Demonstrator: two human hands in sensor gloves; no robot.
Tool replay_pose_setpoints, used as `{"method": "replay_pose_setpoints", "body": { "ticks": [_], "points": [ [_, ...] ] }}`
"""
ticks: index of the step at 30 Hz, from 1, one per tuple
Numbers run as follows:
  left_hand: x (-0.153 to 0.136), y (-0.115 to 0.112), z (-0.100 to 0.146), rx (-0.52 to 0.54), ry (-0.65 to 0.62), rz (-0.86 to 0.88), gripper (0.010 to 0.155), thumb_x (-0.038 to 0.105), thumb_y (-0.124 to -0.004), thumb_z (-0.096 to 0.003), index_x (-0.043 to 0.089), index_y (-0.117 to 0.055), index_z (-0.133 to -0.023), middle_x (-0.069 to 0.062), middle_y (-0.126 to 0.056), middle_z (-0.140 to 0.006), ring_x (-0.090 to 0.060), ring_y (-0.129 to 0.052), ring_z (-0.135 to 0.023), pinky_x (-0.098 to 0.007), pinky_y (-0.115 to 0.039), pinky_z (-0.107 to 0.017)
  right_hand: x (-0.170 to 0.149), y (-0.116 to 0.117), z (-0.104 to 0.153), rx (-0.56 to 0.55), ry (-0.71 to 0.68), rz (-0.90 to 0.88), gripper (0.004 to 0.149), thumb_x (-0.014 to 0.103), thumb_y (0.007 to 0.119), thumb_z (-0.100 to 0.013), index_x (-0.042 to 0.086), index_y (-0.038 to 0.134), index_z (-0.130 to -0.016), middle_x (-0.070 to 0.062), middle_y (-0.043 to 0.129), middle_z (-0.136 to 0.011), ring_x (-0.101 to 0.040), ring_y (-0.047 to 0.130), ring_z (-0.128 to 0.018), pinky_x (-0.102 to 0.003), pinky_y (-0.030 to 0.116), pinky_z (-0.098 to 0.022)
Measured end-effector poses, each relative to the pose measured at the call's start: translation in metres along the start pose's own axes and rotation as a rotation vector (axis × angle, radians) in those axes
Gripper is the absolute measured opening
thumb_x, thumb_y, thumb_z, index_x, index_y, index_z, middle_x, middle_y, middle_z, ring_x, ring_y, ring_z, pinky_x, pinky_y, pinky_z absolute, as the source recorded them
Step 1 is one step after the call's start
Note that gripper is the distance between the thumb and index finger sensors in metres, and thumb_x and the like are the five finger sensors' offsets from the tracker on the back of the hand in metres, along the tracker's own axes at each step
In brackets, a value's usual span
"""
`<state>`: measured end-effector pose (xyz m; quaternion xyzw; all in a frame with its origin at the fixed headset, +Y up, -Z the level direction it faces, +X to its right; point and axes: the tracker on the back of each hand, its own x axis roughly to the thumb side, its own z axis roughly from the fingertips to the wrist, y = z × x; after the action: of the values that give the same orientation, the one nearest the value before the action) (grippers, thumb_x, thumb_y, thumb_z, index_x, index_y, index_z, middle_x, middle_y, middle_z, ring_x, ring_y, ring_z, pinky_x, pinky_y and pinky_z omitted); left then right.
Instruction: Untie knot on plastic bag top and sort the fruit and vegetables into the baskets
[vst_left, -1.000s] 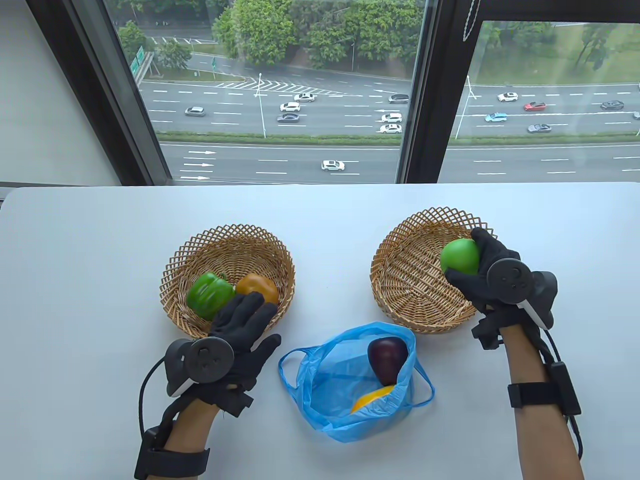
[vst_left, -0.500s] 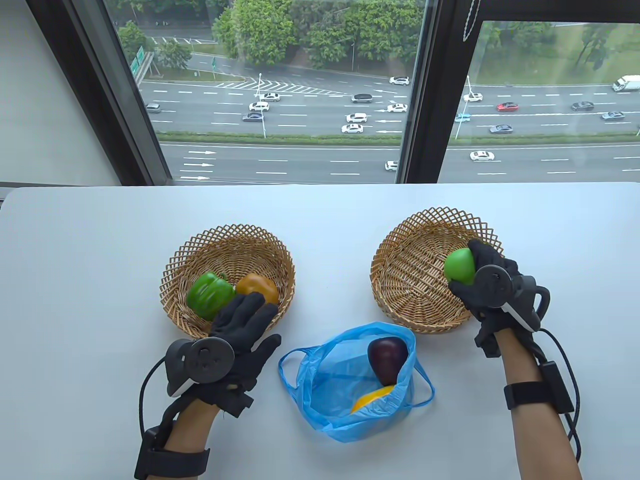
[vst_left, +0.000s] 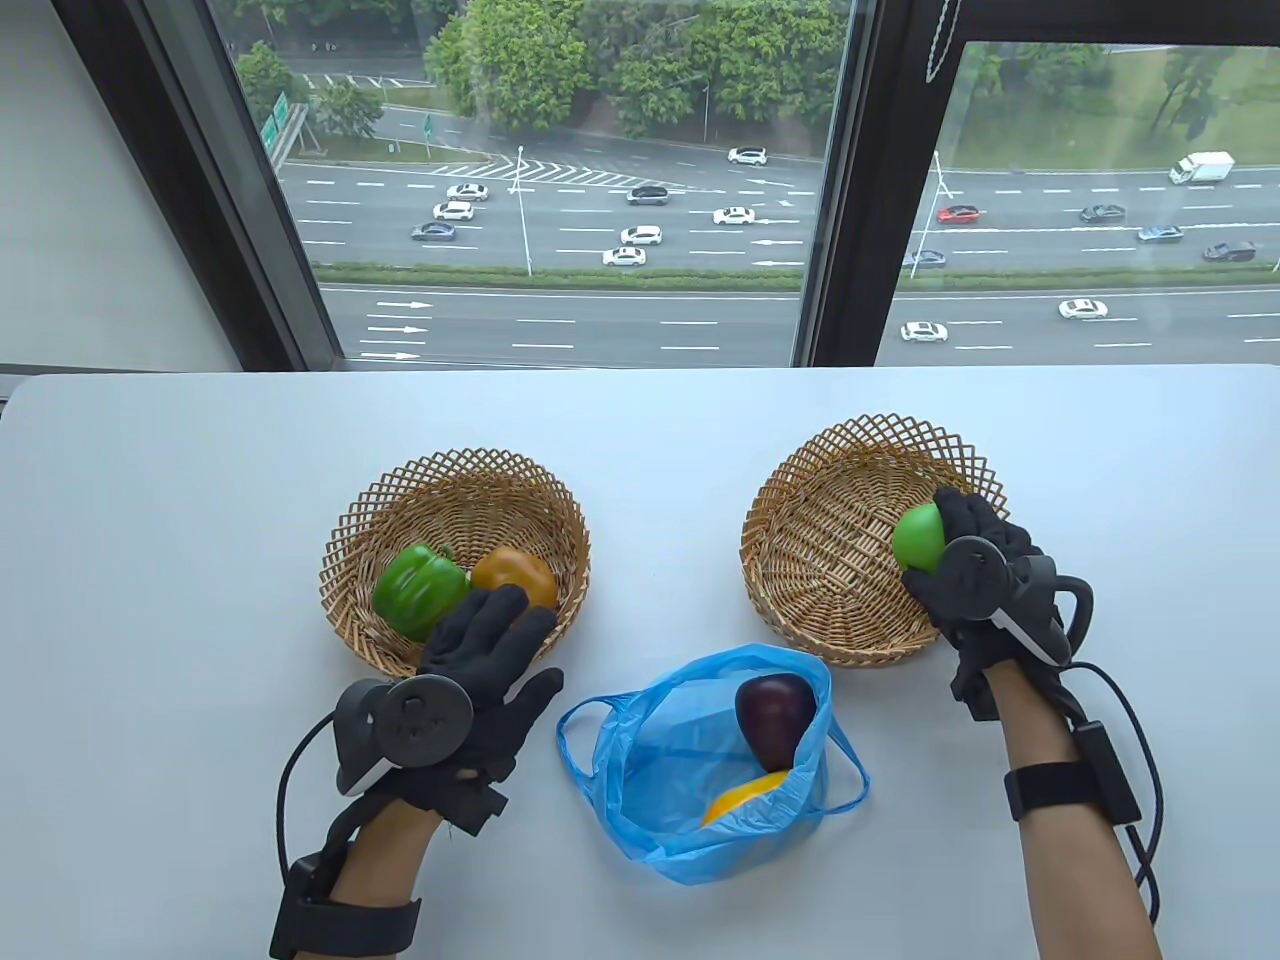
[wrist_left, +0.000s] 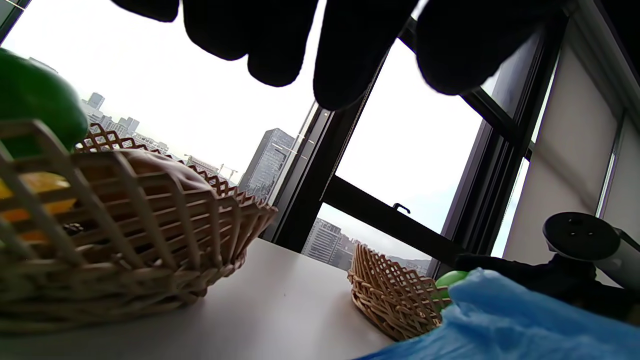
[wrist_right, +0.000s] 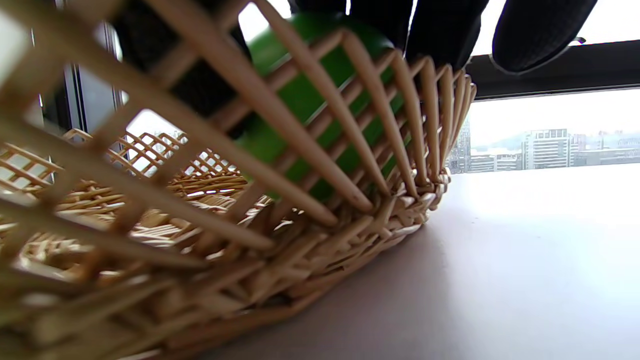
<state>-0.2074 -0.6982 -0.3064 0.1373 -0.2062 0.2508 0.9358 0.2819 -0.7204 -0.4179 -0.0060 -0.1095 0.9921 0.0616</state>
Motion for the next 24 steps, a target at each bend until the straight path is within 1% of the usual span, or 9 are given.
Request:
{"method": "replay_pose_setpoints", "body": {
  "ticks": [7,9,12,15,21,24],
  "points": [
    [0.0,0.0,0.0,-0.003,0.0,0.002,0.066,0.054,-0.074,-0.0485,0.021,-0.075,-0.106,-0.014,-0.062,-0.117,-0.045,-0.052,-0.105,-0.066,-0.048,-0.071,-0.003,-0.001,0.0,-0.021,0.021,-0.003,0.09,0.046,0.091,-0.049,0.013,0.042,-0.118,-0.023,0.049,-0.116,-0.054,0.07,-0.095,-0.073,0.062,-0.064],
    [0.0,0.0,0.0,-0.003,0.0,0.001,0.066,0.054,-0.074,-0.0484,0.021,-0.075,-0.106,-0.014,-0.062,-0.117,-0.045,-0.052,-0.105,-0.066,-0.048,-0.071,-0.003,-0.003,0.001,-0.065,0.044,0.023,0.09,0.046,0.09,-0.049,0.012,0.042,-0.117,-0.023,0.05,-0.116,-0.054,0.071,-0.095,-0.072,0.063,-0.063],
    [0.0,0.0,0.0,-0.003,0.002,-0.001,0.066,0.054,-0.074,-0.0484,0.021,-0.075,-0.106,-0.014,-0.062,-0.117,-0.045,-0.052,-0.105,-0.066,-0.048,-0.071,-0.004,-0.004,0.001,-0.074,0.05,0.024,0.087,0.045,0.089,-0.051,0.012,0.043,-0.117,-0.024,0.049,-0.115,-0.053,0.073,-0.094,-0.07,0.065,-0.063],
    [-0.001,0.0,0.0,-0.002,0.002,0.001,0.066,0.054,-0.074,-0.0485,0.021,-0.075,-0.106,-0.014,-0.062,-0.117,-0.045,-0.052,-0.105,-0.066,-0.048,-0.071,-0.006,-0.006,0.002,-0.124,0.071,0.009,0.081,0.04,0.088,-0.053,0.012,0.046,-0.116,-0.024,0.052,-0.114,-0.049,0.077,-0.092,-0.068,0.067,-0.062],
    [-0.001,0.0,0.0,-0.002,0.0,0.001,0.066,0.054,-0.074,-0.0484,0.021,-0.075,-0.106,-0.014,-0.062,-0.117,-0.045,-0.052,-0.105,-0.066,-0.048,-0.071,-0.007,-0.01,0.001,-0.122,0.082,-0.018,0.075,0.035,0.088,-0.054,0.012,0.05,-0.115,-0.024,0.055,-0.113,-0.048,0.079,-0.09,-0.068,0.068,-0.062],
    [-0.001,0.0,0.0,-0.003,0.0,0.002,0.066,0.054,-0.074,-0.0484,0.021,-0.075,-0.106,-0.014,-0.062,-0.117,-0.045,-0.052,-0.105,-0.066,-0.048,-0.071,-0.007,-0.01,0.001,-0.123,0.076,-0.018,0.075,0.035,0.087,-0.054,0.013,0.051,-0.115,-0.023,0.055,-0.113,-0.048,0.079,-0.09,-0.068,0.068,-0.062]
  ]
}}
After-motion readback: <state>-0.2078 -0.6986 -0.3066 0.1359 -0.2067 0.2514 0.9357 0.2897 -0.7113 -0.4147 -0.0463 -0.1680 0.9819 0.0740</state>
